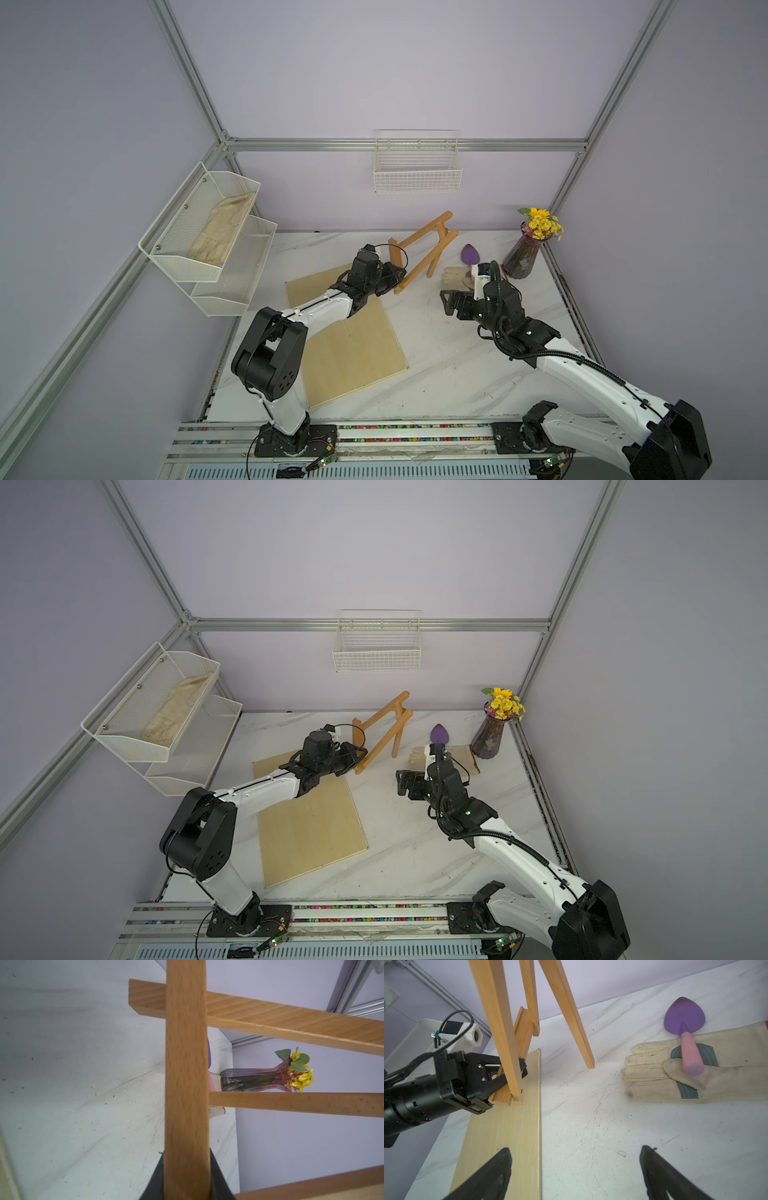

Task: Assemble the easel
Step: Pick up the easel at the center of the board, then unfold the easel.

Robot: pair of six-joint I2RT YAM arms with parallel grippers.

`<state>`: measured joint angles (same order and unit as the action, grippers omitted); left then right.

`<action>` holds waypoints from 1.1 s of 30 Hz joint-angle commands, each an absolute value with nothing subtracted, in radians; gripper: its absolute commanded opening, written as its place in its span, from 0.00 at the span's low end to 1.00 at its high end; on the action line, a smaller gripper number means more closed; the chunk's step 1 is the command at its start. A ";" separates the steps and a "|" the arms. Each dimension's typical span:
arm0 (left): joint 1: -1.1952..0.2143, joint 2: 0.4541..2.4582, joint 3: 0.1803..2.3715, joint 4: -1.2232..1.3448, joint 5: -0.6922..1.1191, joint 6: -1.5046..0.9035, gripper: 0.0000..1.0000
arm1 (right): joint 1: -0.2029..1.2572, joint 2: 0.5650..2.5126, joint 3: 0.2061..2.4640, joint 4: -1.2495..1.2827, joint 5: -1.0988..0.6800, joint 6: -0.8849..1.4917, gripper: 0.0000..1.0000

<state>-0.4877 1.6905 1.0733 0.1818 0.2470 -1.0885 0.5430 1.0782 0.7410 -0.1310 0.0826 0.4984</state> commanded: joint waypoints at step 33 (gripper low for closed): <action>-0.615 1.503 0.933 0.546 0.153 -1.312 0.00 | 0.432 1.454 0.924 0.361 0.062 0.455 0.97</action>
